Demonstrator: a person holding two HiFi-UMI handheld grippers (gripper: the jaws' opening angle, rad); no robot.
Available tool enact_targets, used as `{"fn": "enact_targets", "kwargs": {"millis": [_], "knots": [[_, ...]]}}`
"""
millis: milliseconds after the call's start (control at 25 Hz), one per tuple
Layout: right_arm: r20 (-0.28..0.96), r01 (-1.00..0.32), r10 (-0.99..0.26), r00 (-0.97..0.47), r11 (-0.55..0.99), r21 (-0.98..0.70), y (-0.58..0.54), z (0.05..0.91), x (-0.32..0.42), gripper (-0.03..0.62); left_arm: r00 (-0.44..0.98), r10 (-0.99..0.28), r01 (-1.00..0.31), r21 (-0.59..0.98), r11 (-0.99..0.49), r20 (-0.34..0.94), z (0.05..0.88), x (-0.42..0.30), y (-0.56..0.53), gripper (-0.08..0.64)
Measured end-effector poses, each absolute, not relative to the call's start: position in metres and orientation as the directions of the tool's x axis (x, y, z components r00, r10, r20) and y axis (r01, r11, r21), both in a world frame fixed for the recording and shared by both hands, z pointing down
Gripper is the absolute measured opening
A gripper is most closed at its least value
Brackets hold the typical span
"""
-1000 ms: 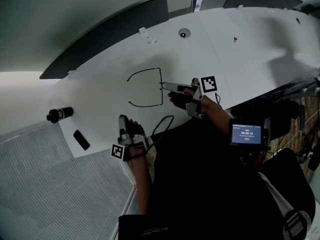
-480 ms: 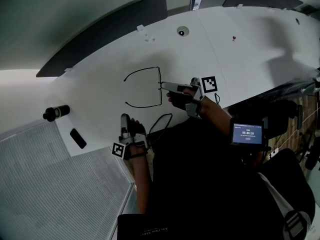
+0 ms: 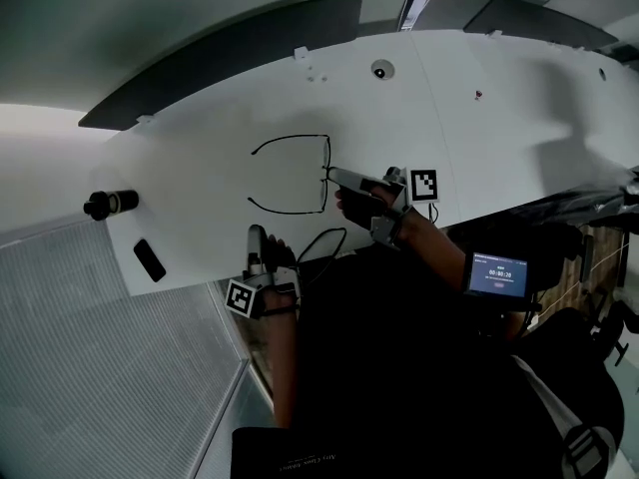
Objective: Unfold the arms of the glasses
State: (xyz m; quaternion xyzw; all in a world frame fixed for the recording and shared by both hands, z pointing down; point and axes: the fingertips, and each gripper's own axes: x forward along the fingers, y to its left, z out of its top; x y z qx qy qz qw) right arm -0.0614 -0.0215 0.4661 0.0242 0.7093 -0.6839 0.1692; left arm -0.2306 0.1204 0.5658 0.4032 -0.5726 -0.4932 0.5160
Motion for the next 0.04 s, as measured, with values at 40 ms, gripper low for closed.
{"fn": "enact_targets", "kwargs": {"millis": [40], "knots": [[-0.291, 0.283, -0.208, -0.934, 0.066, -0.957, -0.0193, 0.4614, -0.0664, 0.009, -0.148, -0.970, 0.048, 0.981, 0.190, 0.195, 0.5652, -0.2362, 0.1234, 0.089]]}}
